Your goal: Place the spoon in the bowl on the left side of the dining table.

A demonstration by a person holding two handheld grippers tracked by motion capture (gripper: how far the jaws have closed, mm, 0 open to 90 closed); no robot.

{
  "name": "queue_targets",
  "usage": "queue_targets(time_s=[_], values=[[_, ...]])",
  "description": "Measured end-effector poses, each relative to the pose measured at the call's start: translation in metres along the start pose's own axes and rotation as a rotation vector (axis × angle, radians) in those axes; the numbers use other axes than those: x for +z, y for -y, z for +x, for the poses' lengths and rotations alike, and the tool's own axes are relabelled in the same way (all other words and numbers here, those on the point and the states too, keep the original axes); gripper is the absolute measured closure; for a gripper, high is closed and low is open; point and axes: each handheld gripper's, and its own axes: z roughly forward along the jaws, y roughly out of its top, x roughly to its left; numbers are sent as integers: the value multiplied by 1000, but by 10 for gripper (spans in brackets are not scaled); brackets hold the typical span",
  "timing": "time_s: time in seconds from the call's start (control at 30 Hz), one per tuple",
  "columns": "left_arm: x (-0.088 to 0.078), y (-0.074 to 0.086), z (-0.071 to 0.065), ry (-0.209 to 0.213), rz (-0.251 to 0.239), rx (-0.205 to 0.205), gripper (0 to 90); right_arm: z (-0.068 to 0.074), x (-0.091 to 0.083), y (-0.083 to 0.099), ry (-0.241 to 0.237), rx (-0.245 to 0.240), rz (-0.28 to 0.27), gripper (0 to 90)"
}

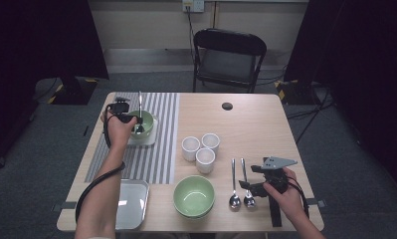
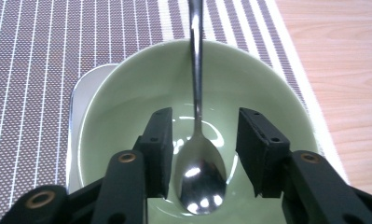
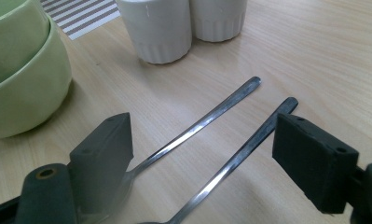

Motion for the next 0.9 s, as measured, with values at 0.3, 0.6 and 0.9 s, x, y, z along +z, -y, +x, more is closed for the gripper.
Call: queue_targets(time_s=[0.3,0.6,0.9], values=[[-18,1,0,1,-10,-8,501,2,0,-4,5,-12,-4,195],[-36,4,5,9,-19,-23,441,1,0,-5,6,-4,-1,196],[-45,5,-1,46,-30,-27,389,0,-2,-5,9,-6,-5,196]])
